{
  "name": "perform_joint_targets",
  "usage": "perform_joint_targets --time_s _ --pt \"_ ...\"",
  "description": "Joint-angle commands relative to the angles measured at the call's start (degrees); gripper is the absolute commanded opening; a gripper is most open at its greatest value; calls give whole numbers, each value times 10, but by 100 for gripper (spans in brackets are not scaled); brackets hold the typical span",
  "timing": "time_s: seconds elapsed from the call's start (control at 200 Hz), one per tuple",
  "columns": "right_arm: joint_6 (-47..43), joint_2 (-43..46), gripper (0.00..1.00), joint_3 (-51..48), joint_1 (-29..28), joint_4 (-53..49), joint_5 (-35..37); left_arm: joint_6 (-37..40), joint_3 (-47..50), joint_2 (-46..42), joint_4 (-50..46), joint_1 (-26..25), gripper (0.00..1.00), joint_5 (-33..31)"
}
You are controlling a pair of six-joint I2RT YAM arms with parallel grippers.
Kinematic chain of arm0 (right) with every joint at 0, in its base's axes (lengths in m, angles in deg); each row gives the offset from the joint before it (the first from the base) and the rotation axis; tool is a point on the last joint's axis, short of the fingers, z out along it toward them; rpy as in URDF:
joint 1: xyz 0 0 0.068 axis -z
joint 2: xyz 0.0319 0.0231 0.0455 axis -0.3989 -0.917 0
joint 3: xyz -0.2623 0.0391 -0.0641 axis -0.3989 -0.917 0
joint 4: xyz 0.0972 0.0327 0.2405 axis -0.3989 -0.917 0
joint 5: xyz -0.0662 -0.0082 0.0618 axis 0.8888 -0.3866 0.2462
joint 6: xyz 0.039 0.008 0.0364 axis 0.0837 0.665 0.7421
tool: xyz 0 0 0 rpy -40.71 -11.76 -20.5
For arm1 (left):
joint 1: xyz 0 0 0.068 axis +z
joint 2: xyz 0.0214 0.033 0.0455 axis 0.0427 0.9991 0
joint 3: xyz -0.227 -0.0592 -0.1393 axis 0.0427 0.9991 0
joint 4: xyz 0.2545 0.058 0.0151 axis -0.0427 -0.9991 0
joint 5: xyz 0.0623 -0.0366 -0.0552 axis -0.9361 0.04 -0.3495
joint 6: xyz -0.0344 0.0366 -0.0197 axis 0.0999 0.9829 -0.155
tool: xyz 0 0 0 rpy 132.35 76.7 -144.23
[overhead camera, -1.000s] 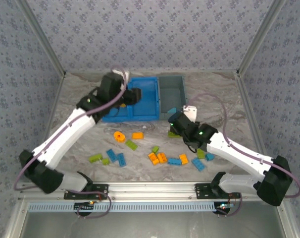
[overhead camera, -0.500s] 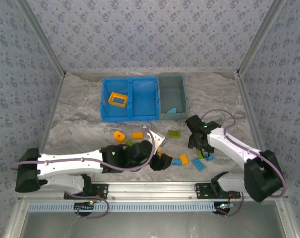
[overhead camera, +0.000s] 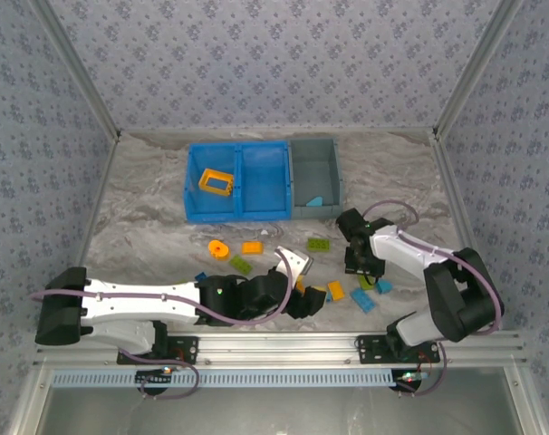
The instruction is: Sort the legos into containers by color
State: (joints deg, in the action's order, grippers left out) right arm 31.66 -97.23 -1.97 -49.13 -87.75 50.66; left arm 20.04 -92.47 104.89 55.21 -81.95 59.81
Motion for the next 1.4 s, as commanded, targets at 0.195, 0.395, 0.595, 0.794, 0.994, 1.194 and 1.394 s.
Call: perform_joint_targets --time_s 0.195,0.395,0.595,0.794,0.994,1.194,1.394 --pt "-9 -30 36 10 4 17 -7 -16 -6 -21 6 -2 73 -31" --pt "-13 8 29 55 -7 20 32 -14 -27 -49 -57 0 73 -84" --pt "-37 -3 29 200 -102 45 72 -50 -59 -134 -224 56 76 -177" --pt "-51 -166 28 418 -199 69 82 -70 -43 -252 -340 138 81 -200" --pt "-36 -345 28 597 -191 66 78 -66 -30 -338 -392 194 83 -177" --pt "-26 -444 28 683 -164 67 46 -55 -33 -350 -406 197 83 -162" --pt "-17 -503 34 753 -153 14 30 -60 -45 -343 -428 198 83 -161"
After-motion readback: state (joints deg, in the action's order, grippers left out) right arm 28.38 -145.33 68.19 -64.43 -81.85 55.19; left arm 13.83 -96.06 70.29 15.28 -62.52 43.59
